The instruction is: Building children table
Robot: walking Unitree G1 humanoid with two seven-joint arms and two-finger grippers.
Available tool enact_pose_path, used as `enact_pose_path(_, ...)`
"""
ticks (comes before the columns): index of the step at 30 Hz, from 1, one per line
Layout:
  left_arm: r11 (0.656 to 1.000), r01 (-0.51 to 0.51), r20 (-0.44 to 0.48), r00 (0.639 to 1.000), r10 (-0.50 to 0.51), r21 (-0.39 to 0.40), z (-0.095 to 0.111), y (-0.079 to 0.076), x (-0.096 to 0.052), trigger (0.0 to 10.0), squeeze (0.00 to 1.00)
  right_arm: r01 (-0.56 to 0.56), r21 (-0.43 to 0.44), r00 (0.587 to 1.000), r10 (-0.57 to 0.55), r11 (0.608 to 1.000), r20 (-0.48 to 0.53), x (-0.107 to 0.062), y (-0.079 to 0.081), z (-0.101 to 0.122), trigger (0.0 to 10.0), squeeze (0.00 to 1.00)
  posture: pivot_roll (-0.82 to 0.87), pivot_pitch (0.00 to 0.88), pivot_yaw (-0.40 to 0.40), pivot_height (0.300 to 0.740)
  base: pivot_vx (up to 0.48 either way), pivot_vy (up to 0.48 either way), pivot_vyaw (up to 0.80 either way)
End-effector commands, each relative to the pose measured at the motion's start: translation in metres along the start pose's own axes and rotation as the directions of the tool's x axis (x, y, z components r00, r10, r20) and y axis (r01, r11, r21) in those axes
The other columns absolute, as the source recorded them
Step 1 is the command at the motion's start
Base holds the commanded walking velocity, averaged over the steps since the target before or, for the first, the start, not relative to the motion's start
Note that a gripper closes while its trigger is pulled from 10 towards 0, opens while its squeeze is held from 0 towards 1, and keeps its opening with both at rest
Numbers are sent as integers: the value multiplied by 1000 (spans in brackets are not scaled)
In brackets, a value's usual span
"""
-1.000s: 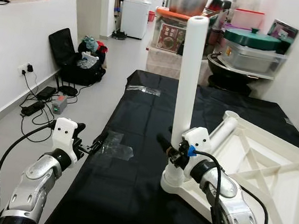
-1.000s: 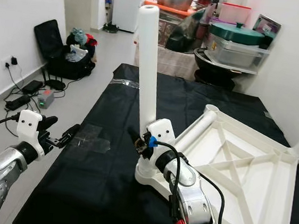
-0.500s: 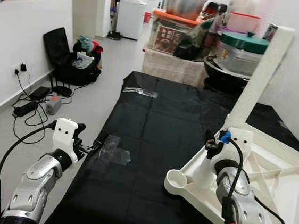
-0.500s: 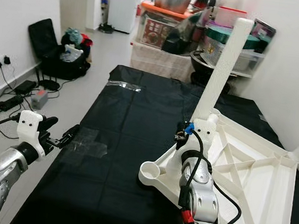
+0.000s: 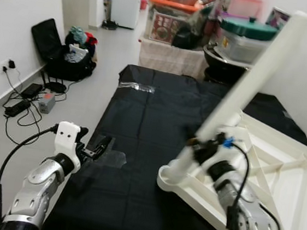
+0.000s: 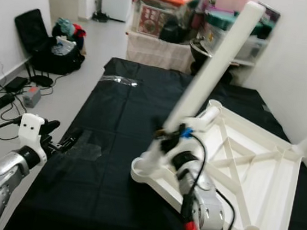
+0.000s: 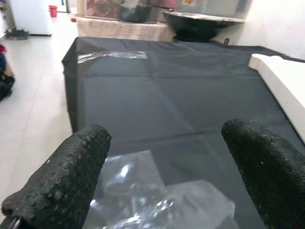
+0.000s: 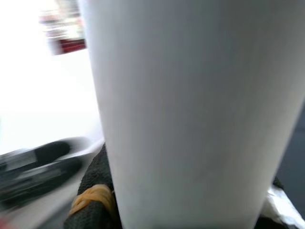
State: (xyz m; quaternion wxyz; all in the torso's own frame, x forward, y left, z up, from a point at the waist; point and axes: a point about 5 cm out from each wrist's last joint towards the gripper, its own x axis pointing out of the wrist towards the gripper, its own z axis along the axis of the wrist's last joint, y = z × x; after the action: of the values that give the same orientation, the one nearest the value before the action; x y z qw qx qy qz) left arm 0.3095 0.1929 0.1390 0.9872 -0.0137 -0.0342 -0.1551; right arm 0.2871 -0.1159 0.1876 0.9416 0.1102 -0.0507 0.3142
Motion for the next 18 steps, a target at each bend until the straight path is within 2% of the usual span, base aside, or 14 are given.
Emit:
enact_pose_path(1,1000,1,-3,1000,-1,-8,-3,-1,-1,10000,0,-56,-4,998,56,998,-6,-3,2,2,10000,0,98,0,-105,740,0,0,0)
enact_pose_path(4,1000,-6,-4,1000,6,-6,-3,1,-3,10000,0,-104,-38,994,102,994,-49,-7,0,-3,10000,0,104,0,-110,740,0,0,0)
enact_pose_path(12,1000,-8,-8,1000,8,-5,-4,2,-5,10000,0,-89,-70,995,86,994,-46,-7,-6,-5,10000,0,107,0,-106,740,0,0,0)
enact_pose_path(16,1000,-6,-9,1000,6,-3,-4,3,-4,10000,0,-29,-94,1000,30,995,11,-4,-22,9,10000,0,106,0,-104,740,0,0,0)
enact_pose_path(18,1000,-6,-9,1000,6,-3,-3,3,-4,10000,0,16,-61,998,-12,998,68,-2,-32,22,10000,0,103,0,-103,740,0,0,0)
